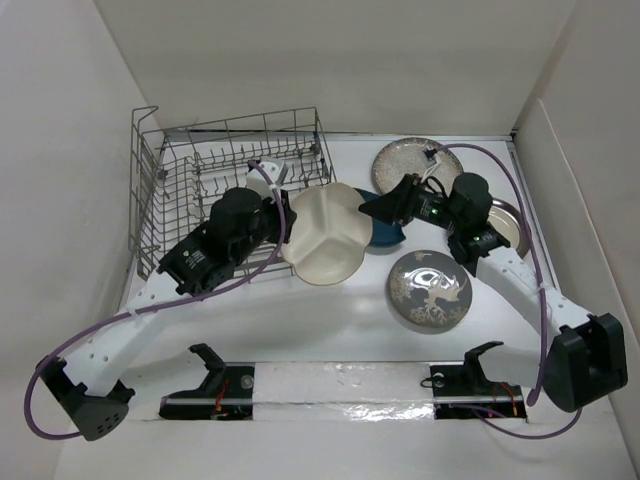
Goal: Load the plates into the dish rack
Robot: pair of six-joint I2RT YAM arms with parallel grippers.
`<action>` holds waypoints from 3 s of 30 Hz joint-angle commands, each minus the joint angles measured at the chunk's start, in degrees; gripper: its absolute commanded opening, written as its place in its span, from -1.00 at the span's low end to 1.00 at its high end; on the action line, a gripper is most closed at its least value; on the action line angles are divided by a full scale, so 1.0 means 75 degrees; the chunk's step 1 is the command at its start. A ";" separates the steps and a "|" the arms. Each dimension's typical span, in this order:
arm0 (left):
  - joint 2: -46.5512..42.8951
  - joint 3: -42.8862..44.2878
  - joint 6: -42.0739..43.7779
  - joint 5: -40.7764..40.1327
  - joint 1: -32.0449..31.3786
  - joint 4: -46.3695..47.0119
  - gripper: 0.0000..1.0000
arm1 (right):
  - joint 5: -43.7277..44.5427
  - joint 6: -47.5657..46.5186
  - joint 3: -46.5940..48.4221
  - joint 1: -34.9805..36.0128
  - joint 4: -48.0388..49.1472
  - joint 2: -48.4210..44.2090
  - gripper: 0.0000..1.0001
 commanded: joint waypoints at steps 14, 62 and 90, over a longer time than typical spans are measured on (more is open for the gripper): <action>0.1091 0.3225 -0.0058 -0.2497 0.0191 0.1288 -1.00 | 0.1554 -0.0952 0.0351 0.0049 -0.0923 -0.1361 0.87; 0.6600 0.7022 -0.0232 -0.8511 -0.0525 -0.3200 -1.00 | 0.2062 -0.1621 -0.1537 0.1021 -0.1498 -0.2780 0.61; 0.7761 0.6659 -0.0022 -0.8569 -0.0981 -0.3271 -0.67 | 0.2155 -0.1586 -0.1642 0.1162 -0.1275 -0.2393 0.62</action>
